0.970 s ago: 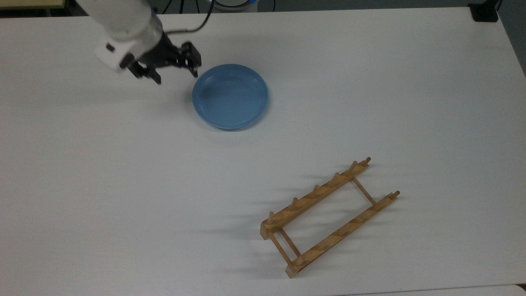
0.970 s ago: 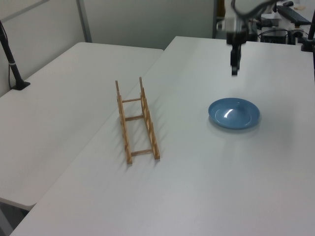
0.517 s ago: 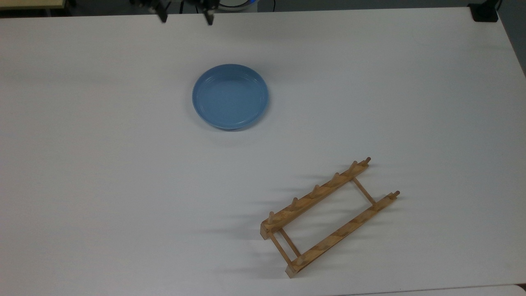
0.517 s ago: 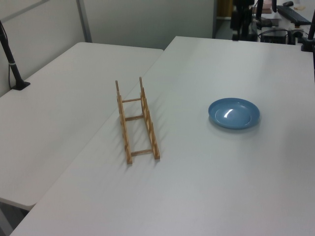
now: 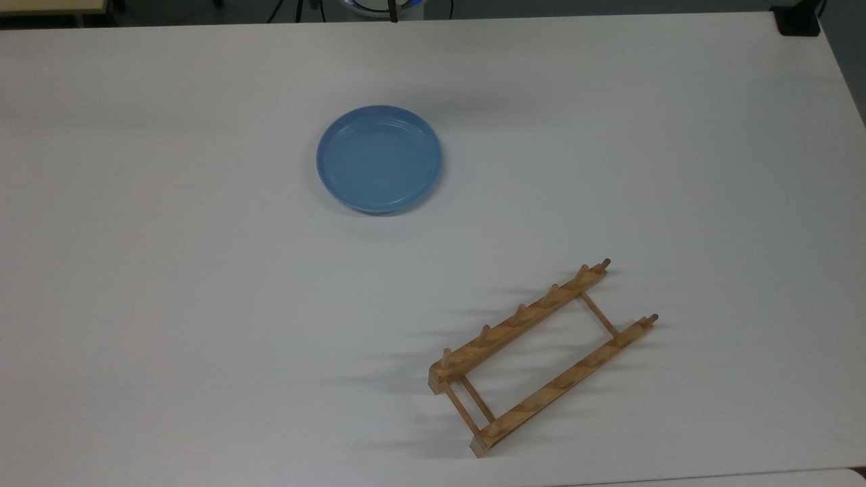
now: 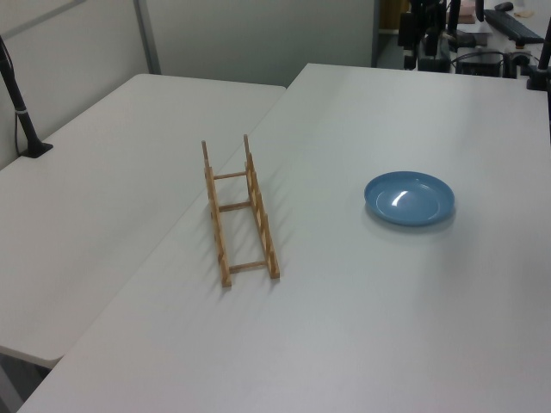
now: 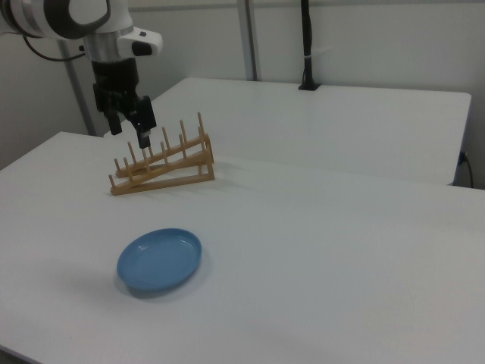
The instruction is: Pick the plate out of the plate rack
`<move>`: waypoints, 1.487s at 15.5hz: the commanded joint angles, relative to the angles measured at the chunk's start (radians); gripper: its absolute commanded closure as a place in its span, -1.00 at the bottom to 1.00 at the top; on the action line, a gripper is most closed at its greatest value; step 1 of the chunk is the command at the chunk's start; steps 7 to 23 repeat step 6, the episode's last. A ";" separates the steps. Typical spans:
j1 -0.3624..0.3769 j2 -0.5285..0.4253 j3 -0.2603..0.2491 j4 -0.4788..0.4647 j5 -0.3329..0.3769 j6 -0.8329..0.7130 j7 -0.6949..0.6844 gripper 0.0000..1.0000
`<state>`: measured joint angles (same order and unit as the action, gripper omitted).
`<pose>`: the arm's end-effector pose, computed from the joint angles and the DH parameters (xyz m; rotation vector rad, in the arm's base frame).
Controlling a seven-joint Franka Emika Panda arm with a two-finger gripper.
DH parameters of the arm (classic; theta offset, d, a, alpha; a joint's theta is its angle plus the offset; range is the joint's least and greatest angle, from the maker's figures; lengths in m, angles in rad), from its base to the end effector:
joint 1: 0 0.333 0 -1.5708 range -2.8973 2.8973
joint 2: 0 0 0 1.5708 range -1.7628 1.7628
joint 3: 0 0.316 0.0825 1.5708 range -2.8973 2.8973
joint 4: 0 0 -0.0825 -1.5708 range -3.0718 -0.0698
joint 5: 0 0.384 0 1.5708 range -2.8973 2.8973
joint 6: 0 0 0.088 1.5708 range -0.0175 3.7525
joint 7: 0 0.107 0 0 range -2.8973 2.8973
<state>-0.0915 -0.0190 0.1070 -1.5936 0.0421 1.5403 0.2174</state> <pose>0.5450 0.0136 0.6216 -3.0895 0.3122 0.0603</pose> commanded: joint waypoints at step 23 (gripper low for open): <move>0.015 -0.001 -0.061 -0.009 -0.044 0.176 -0.185 -1.00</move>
